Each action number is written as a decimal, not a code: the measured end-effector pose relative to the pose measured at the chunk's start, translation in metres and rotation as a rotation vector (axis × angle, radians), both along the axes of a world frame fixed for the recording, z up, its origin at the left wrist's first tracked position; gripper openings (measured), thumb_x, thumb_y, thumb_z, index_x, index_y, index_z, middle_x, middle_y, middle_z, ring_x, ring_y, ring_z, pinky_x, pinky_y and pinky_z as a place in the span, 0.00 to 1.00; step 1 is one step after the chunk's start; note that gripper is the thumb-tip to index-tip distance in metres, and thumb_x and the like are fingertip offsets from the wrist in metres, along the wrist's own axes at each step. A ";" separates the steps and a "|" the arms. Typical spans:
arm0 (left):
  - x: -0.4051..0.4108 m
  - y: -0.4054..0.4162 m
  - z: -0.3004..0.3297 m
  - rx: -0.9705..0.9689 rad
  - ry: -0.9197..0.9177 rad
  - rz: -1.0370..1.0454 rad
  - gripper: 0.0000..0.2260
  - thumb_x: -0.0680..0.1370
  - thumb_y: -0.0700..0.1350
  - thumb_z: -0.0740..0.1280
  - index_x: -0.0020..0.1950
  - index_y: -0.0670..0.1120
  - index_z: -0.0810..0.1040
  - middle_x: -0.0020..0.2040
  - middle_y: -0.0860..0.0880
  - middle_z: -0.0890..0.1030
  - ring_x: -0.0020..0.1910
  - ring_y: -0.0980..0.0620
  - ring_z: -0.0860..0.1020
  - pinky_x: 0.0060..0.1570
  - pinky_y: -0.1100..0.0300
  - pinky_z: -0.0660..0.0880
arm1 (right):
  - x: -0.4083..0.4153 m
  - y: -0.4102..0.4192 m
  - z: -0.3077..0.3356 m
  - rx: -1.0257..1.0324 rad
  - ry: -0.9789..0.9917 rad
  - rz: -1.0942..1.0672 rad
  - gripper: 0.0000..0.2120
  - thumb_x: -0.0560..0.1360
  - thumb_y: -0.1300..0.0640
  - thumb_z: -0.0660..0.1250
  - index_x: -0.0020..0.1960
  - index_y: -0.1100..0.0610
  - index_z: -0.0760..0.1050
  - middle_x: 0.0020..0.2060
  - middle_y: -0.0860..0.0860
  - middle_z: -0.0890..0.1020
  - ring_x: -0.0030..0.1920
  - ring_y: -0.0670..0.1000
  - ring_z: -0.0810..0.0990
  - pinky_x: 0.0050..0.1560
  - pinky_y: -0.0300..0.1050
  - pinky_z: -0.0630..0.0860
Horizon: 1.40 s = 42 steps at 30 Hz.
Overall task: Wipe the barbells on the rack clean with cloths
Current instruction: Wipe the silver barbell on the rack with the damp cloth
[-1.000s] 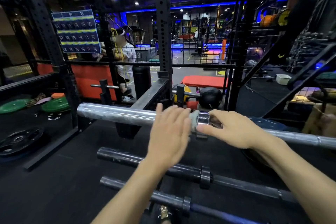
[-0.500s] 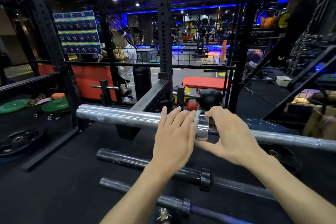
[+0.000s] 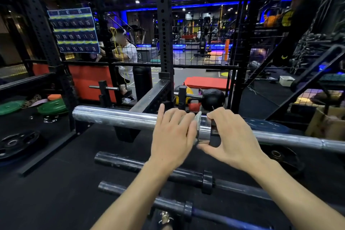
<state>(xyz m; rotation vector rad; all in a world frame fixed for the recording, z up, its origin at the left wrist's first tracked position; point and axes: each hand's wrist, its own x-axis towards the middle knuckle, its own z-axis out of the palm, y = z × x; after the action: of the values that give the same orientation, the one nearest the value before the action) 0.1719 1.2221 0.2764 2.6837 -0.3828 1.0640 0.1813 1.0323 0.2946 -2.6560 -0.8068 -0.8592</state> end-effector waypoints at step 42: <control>-0.064 0.032 0.082 -1.722 0.784 -0.745 0.19 0.85 0.48 0.57 0.55 0.43 0.88 0.62 0.41 0.83 0.57 0.47 0.84 0.58 0.52 0.81 | -0.052 0.030 0.058 0.536 0.400 0.297 0.22 0.75 0.30 0.65 0.60 0.45 0.76 0.53 0.36 0.80 0.58 0.40 0.78 0.56 0.38 0.74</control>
<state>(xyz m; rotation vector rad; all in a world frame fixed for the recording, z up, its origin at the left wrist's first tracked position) 0.1076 1.2537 0.3586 0.9970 -0.1147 -0.1059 0.1290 1.0628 0.3527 -2.0678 -0.7168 -0.3766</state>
